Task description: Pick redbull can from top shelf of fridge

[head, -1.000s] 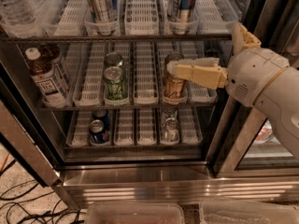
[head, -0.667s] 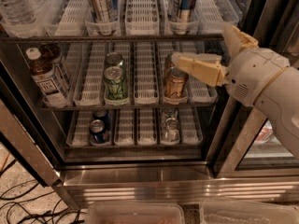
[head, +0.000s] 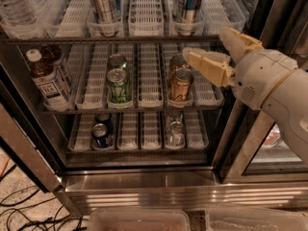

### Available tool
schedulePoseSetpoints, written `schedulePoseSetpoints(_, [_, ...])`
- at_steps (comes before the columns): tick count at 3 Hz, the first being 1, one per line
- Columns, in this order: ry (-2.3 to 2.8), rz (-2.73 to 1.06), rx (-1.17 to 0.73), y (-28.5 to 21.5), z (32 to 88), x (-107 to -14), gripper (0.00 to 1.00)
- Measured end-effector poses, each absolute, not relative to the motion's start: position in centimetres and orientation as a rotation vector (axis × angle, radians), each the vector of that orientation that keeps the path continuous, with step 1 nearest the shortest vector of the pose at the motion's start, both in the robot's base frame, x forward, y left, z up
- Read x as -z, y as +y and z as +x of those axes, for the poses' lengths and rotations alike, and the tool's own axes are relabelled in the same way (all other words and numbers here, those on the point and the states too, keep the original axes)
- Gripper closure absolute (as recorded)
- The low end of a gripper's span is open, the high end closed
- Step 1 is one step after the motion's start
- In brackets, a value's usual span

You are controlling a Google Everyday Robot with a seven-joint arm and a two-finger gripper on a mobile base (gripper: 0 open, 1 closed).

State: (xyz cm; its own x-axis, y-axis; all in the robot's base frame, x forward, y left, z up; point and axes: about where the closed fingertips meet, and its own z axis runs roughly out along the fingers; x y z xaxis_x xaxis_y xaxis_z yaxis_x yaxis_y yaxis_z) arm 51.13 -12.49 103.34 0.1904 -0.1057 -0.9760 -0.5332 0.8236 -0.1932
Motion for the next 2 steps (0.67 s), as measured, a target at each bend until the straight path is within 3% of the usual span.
schedulePoseSetpoints(2, [1.346, -0.572, -0.351, -12.31, 52.14, -104.42, 0.34])
